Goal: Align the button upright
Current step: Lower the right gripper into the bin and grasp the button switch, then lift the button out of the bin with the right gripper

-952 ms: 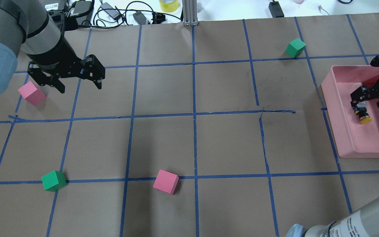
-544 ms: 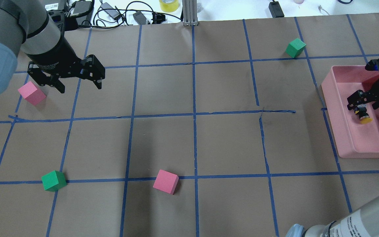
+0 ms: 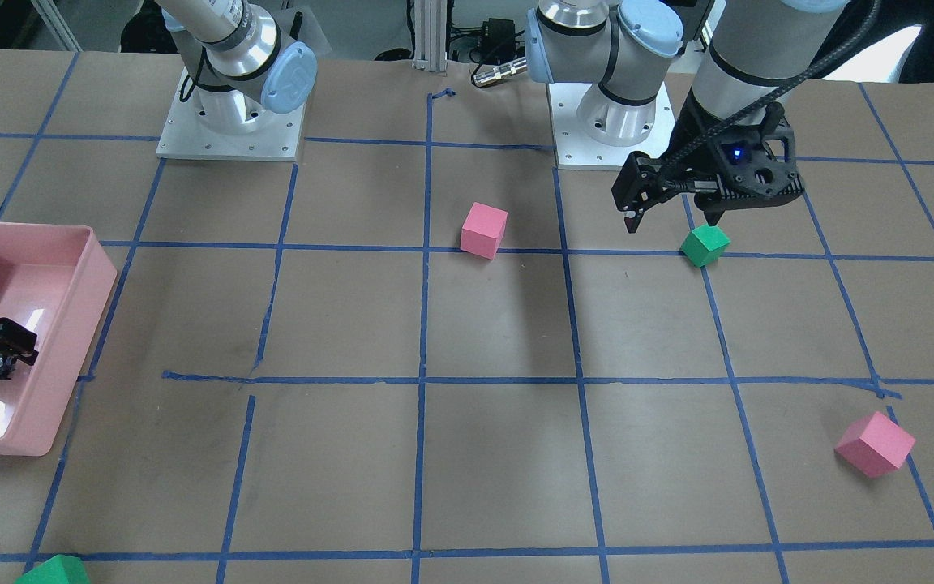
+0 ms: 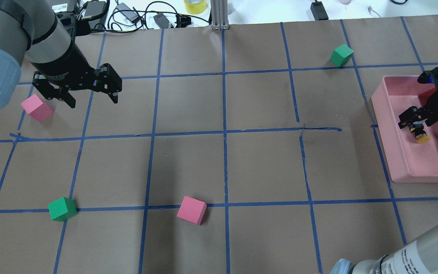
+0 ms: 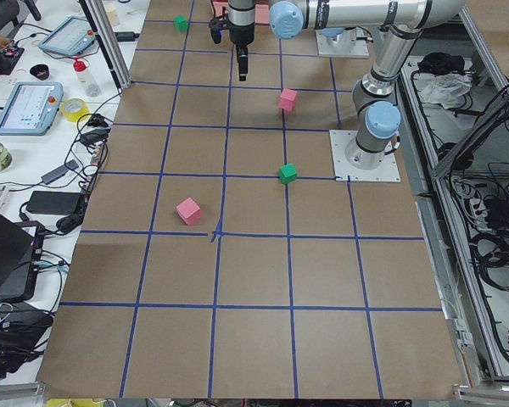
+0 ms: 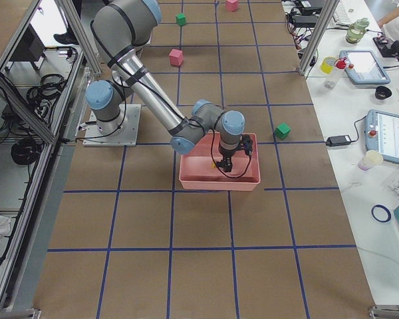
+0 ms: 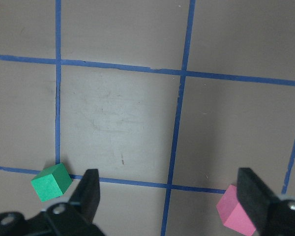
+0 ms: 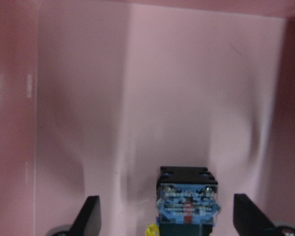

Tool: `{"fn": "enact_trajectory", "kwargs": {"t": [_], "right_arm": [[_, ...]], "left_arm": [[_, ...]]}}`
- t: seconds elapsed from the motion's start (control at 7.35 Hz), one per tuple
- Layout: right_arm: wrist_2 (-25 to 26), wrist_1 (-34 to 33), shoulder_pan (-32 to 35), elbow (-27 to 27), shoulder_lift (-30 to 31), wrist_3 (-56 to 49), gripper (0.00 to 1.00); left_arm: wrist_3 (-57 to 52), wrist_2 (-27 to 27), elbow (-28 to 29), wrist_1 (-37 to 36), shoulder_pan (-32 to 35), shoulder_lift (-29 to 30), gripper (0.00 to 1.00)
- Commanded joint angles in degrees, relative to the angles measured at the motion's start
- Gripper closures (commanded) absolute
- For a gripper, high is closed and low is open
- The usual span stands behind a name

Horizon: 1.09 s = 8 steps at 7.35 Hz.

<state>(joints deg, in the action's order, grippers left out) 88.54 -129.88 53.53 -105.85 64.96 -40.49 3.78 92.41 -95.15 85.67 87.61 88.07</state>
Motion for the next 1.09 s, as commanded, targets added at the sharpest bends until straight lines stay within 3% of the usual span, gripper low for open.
{"fn": "enact_trajectory", "kwargs": {"t": [0.0,0.27,0.68,0.95], "right_arm": [[0.6,0.1,0.0,0.0,0.0,-0.1,0.58],[0.8,0.4,0.0,-0.1,0.3,0.1,1.0],[0.6,1.5,0.9,1.7,3.6,0.8,1.0],[-0.1,6.5,2.3,6.3,5.4,0.9,1.0]], "left_arm": [[0.0,0.0,-0.5,-0.1,0.0,-0.1,0.0],[0.0,0.1,-0.4,-0.1,0.0,-0.1,0.0],[0.0,0.0,-0.4,-0.2,0.0,-0.1,0.0],[0.0,0.0,-0.5,-0.2,0.0,-0.1,0.0]]}}
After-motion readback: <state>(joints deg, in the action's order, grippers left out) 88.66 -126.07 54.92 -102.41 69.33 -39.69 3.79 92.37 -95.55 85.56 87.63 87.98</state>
